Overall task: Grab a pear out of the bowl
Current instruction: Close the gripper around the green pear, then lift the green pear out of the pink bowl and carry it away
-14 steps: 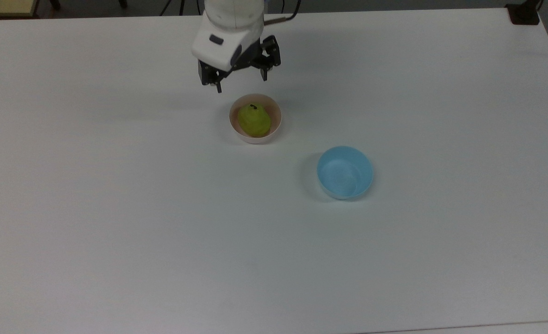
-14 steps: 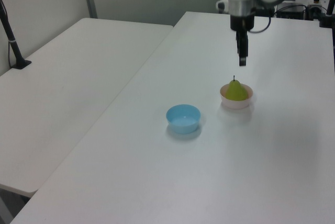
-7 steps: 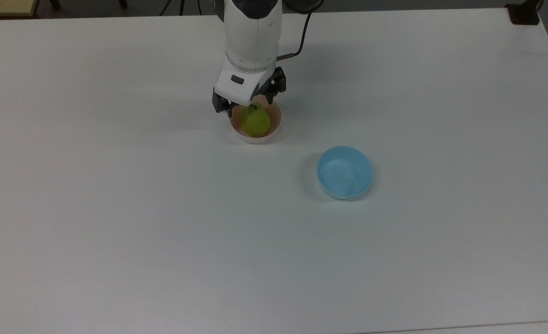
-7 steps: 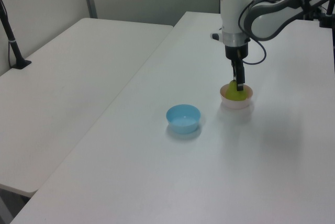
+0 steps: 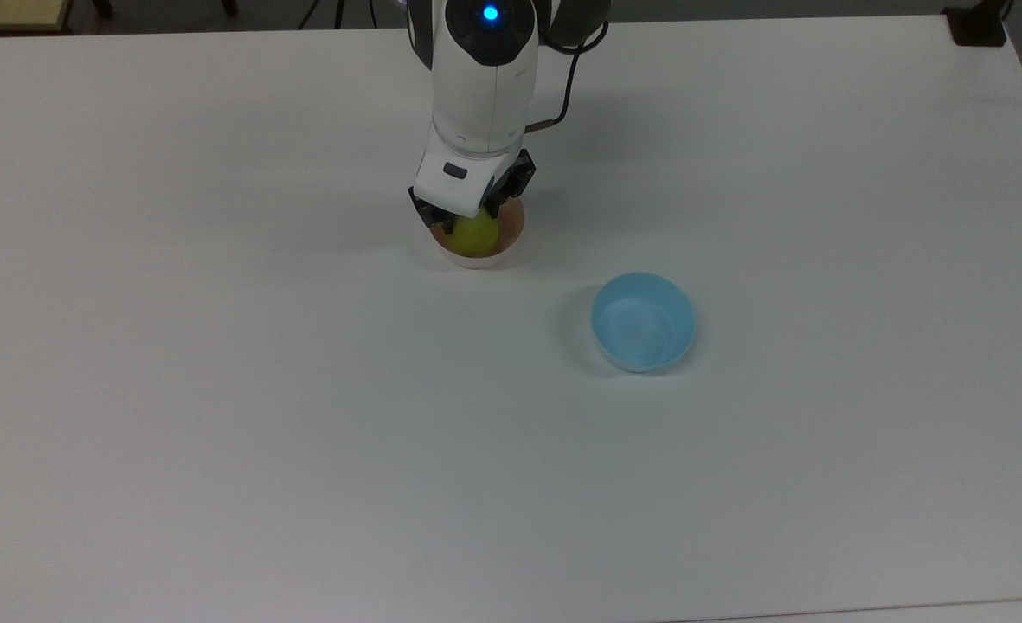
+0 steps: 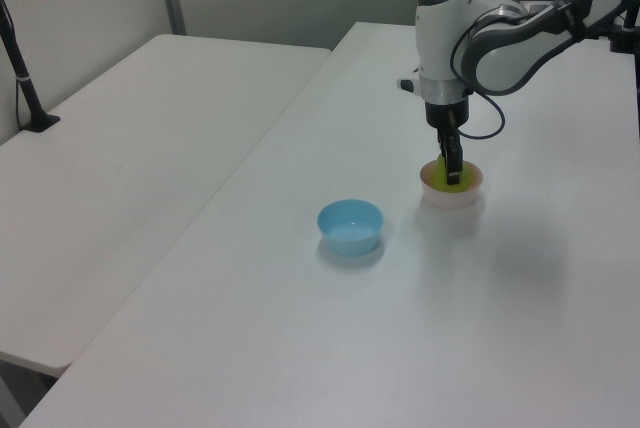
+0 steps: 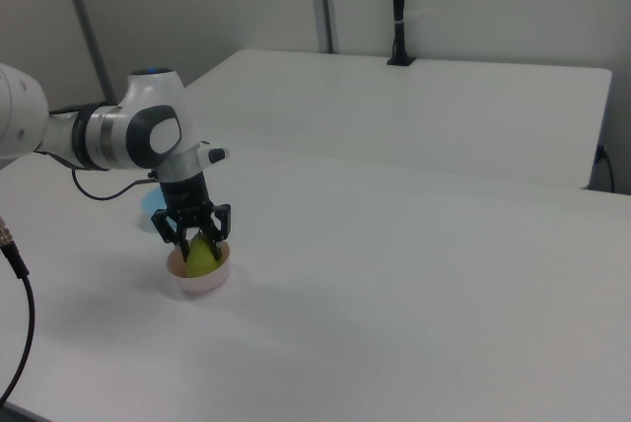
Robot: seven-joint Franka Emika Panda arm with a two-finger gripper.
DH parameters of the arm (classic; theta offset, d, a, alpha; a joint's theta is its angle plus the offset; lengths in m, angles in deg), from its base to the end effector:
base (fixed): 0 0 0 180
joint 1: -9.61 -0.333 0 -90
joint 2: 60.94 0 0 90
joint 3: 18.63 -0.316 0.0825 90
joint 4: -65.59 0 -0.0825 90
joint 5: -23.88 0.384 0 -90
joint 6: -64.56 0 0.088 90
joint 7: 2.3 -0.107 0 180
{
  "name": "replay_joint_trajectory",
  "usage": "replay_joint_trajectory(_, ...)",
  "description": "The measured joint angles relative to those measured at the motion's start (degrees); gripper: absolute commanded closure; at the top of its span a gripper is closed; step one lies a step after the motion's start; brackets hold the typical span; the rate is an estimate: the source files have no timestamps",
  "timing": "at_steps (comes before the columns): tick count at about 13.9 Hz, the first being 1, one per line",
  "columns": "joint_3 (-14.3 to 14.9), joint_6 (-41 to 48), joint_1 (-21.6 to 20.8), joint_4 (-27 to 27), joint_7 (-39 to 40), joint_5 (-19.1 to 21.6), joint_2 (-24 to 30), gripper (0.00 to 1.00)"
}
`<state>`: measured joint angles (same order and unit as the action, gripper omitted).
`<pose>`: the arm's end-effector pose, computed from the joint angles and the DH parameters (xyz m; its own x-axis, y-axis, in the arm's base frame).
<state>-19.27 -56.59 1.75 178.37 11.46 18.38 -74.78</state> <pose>0.5848 0.0827 0.3425 0.8994 0.4225 -0.1120 0.4296 -0.9017 0.0490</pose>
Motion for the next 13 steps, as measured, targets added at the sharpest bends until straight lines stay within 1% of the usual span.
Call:
replay_joint_trajectory(6, 0.0, 0.7, 0.0, -0.4, -0.2, 0.0, 0.9, 1.00)
replay_joint_trajectory(8, 0.0, 4.2, 0.1, -2.5, -0.7, 0.8, 2.9, 1.00)
replay_joint_trajectory(10, 0.0, 9.3, 0.3, -6.5, -0.7, 2.6, 5.0, 1.00)
replay_joint_trajectory(13, -0.1, 18.8, 1.9, -16.5, -0.7, 3.8, 7.1, 1.00)
